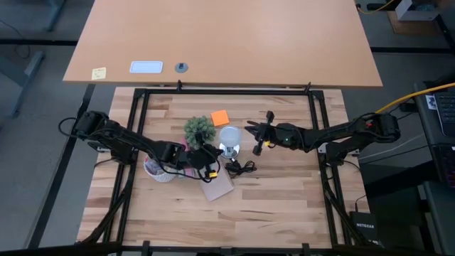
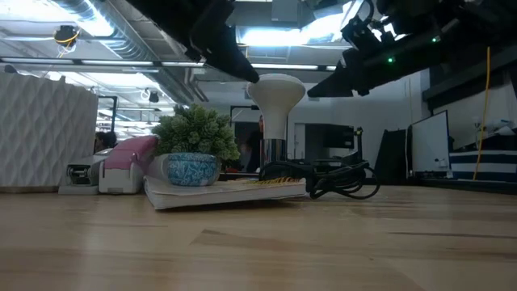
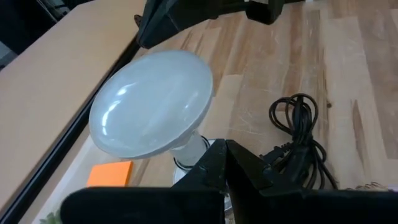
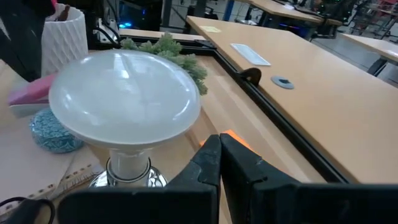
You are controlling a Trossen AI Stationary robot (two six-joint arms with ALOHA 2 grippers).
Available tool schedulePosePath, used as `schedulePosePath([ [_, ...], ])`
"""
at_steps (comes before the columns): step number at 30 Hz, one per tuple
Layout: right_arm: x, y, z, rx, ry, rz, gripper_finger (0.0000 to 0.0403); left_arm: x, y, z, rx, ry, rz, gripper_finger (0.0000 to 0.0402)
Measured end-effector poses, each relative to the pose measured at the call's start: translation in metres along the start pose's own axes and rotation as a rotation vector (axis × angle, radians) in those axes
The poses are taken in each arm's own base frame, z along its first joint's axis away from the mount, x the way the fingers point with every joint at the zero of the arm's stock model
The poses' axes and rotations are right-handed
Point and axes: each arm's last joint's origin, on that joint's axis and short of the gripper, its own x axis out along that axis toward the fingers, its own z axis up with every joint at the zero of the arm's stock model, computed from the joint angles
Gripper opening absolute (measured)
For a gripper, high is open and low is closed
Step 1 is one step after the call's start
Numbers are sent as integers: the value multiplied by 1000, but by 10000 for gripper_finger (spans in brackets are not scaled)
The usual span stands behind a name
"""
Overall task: Screw lightbulb
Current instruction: Insert the lightbulb into the silver lamp socket
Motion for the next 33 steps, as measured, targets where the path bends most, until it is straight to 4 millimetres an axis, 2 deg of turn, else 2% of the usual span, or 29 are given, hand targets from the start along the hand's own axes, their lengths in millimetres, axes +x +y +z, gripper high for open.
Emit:
schedulePosePath([
  [10,0,4,0,2,-16,125,12,1,1,0,-8,-3,4,0],
  [18,0,4,0,2,-17,132,12,5,8,1,-27,-3,25,0],
  [24,-1,7,1,2,-30,229,12,7,11,1,-31,2,41,0],
  [33,-1,8,1,2,-33,261,12,8,12,1,-30,4,46,0],
])
